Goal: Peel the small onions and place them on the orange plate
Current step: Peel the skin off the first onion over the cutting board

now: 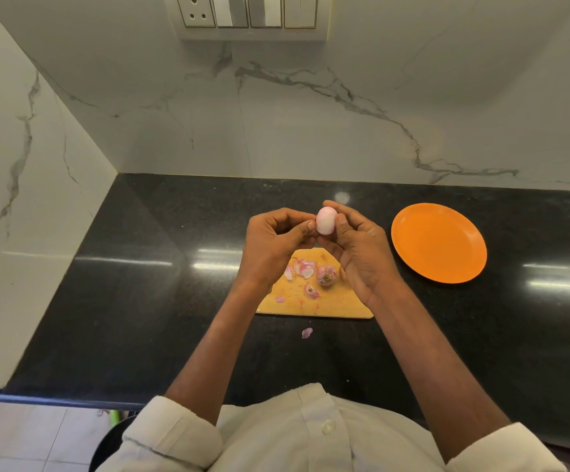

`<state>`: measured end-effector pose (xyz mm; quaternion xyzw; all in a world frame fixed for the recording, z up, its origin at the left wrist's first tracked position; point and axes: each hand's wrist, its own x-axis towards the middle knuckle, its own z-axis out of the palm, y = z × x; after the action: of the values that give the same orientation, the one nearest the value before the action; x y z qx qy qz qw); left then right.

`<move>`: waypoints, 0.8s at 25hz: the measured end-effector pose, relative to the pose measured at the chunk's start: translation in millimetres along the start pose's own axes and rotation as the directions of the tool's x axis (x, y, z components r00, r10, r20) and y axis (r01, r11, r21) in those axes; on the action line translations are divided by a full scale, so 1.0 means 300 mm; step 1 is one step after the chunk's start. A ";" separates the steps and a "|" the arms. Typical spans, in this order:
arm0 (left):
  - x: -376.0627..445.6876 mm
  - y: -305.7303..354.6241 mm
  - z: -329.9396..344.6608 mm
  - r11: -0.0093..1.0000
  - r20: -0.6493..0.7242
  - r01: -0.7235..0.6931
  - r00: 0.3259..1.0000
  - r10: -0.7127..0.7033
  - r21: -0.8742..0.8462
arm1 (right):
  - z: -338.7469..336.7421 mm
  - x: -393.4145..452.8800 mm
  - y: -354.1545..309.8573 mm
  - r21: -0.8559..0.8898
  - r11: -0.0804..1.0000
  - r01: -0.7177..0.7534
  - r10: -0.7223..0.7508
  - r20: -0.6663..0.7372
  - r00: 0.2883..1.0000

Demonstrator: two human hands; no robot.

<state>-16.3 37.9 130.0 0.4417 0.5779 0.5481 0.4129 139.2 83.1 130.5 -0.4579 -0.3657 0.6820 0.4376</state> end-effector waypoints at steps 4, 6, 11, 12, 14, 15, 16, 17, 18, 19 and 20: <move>0.003 -0.012 0.002 1.000 0.029 -0.012 1.000 0.011 0.024 | 0.000 -0.011 -0.005 0.102 0.987 -0.124 0.127 -0.017 0.992; 0.003 -0.017 0.001 1.000 0.052 -0.015 0.999 0.015 0.011 | -0.005 -0.012 -0.008 0.068 0.991 -0.112 0.113 -0.015 0.993; 0.006 -0.039 0.000 0.995 0.024 -0.058 0.998 0.056 0.084 | 0.003 -0.016 -0.004 -0.003 0.993 -0.117 0.117 -0.044 0.992; 0.006 -0.044 -0.001 0.986 0.013 -0.096 0.995 0.095 0.137 | 0.004 -0.018 -0.001 -0.003 0.992 -0.129 0.129 -0.052 0.990; 0.006 -0.052 -0.005 0.952 0.018 -0.169 0.985 0.170 0.257 | 0.004 -0.017 0.001 -0.010 0.990 -0.142 0.141 -0.068 0.988; 0.005 -0.053 -0.007 0.937 0.028 -0.185 0.982 0.186 0.297 | 0.002 -0.015 0.000 -0.019 0.990 -0.139 0.137 -0.074 0.988; 0.005 -0.051 -0.006 0.931 0.038 -0.186 0.982 0.184 0.315 | 0.000 -0.012 -0.001 -0.033 0.991 -0.133 0.130 -0.075 0.989; 0.005 -0.049 -0.004 0.932 0.046 -0.177 0.984 0.171 0.315 | -0.001 -0.011 0.000 -0.045 0.991 -0.128 0.125 -0.073 0.990; 0.004 -0.045 0.000 0.939 0.047 -0.165 0.986 0.158 0.303 | -0.001 -0.012 0.003 -0.050 0.990 -0.129 0.125 -0.067 0.990; 0.004 -0.041 0.010 0.947 0.040 -0.150 0.989 0.145 0.285 | 0.001 -0.014 0.007 -0.051 0.990 -0.135 0.132 -0.060 0.989; 0.001 -0.037 0.023 0.955 0.022 -0.130 0.991 0.129 0.268 | 0.005 -0.018 0.010 -0.052 0.988 -0.144 0.141 -0.054 0.988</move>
<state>-10.3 39.9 118.5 0.5318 0.6159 0.4894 0.3136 137.9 76.9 129.8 -0.5120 -0.3397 0.6893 0.3838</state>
